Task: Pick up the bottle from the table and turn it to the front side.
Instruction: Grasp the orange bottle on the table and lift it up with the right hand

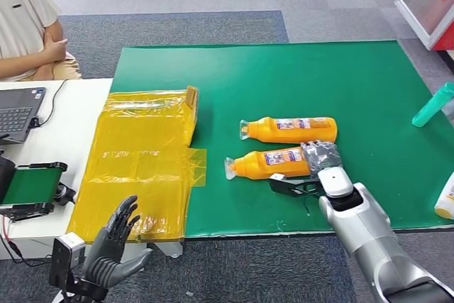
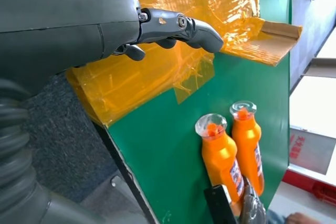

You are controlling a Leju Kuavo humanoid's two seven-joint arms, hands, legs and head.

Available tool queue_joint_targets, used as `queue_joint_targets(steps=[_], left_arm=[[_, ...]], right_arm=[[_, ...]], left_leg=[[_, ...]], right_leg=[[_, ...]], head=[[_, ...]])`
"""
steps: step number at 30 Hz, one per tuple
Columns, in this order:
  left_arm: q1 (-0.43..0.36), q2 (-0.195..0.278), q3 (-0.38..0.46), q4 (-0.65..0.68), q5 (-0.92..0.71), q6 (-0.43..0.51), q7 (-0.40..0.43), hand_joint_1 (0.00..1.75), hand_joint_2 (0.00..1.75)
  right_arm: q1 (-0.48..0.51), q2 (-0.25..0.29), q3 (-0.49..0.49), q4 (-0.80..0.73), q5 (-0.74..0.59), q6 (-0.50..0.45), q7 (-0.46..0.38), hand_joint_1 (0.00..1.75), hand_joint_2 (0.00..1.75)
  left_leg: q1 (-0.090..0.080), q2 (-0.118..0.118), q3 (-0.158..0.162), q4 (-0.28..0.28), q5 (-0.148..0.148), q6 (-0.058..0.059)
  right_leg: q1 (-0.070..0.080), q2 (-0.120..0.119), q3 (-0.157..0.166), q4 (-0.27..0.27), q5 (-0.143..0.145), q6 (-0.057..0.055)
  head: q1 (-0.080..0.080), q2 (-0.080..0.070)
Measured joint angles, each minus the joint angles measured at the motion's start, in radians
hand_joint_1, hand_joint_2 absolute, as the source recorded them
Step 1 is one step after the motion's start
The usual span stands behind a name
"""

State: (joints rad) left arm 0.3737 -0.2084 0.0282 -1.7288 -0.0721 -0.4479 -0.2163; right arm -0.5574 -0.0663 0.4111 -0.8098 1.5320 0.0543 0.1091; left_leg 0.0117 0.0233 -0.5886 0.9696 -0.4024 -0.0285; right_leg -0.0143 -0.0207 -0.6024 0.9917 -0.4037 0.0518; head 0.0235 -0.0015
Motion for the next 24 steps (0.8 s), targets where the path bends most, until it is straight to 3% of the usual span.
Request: queue_joint_targets(steps=[17, 24], left_arm=[[-0.008, 0.01, 0.029, -0.025, 0.021, -0.005, -0.009, 0.0, 1.75], [-0.016, 0.0, 0.066, -0.047, 0.01, -0.016, -0.014, 0.0, 1.75]], right_arm=[[0.041, 0.004, -0.007, -0.062, -0.012, -0.044, -0.065, 1.75, 1.75], [0.157, 0.032, -0.099, -0.271, -0.139, -0.017, -0.151, 1.75, 1.75]], left_leg=[[0.0, 0.0, 0.0, 0.0, 0.0, 0.0], [0.0, 0.0, -0.001, 0.0, 0.0, 0.0]], right_leg=[[0.0, 0.0, 0.0, 0.0, 0.0, 0.0], [0.0, 0.0, -0.001, 0.0, 0.0, 0.0]], head=[[0.0, 0.0], [0.0, 0.0]])
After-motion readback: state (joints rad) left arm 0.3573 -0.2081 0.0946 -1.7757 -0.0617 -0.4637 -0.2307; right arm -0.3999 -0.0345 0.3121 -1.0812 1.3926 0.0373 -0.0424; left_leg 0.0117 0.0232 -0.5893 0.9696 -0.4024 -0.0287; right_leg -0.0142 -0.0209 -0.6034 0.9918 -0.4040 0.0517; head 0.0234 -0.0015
